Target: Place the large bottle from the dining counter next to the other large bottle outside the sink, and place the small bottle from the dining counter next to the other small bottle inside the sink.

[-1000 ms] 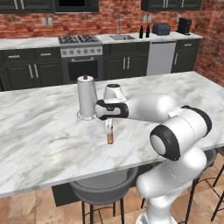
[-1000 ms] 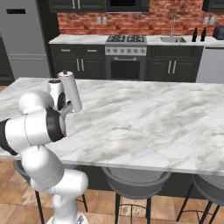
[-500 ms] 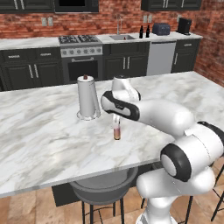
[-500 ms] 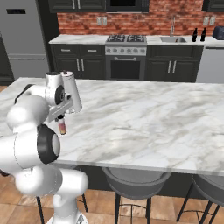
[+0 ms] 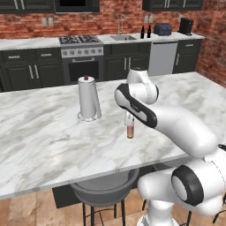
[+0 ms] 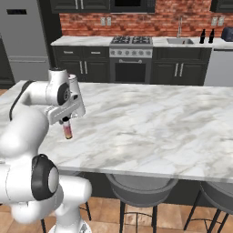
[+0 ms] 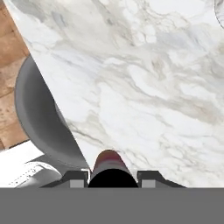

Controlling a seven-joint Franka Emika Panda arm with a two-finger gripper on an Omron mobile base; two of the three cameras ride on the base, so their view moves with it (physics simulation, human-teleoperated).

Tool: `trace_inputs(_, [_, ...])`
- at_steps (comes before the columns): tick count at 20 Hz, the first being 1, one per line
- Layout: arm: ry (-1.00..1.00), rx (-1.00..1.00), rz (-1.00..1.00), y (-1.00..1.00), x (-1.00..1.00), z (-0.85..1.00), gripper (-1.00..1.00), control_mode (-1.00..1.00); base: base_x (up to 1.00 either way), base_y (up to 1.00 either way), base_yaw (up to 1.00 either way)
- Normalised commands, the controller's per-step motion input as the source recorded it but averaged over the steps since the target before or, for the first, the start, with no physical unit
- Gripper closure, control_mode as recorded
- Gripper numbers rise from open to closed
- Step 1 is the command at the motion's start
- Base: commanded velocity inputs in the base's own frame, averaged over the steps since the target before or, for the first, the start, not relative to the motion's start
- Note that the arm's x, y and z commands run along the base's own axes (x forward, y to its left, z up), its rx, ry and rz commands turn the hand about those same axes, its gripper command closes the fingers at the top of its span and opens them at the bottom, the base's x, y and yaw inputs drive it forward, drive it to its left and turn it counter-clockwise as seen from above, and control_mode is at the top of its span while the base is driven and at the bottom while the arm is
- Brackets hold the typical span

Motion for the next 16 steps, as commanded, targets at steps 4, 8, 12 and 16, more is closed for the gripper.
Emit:
trace_inputs(4, [0.0, 0.0, -0.09, -0.48, -0.32, 0.37, 1.0, -1.0, 0.0, 0.0, 0.0])
trace_inputs(8, [-0.04, 0.0, -0.06, -0.35, -0.35, 0.27, 1.0, -1.0, 0.0, 0.0, 0.0])
trace_inputs(12, [-0.07, 0.0, -0.06, -0.31, -0.29, 0.13, 1.0, -1.0, 0.0, 0.0, 0.0])
trace_inputs(16, [-0.06, 0.0, -0.06, -0.27, -0.24, 0.06, 1.0, -1.0, 0.0, 0.0, 0.0])
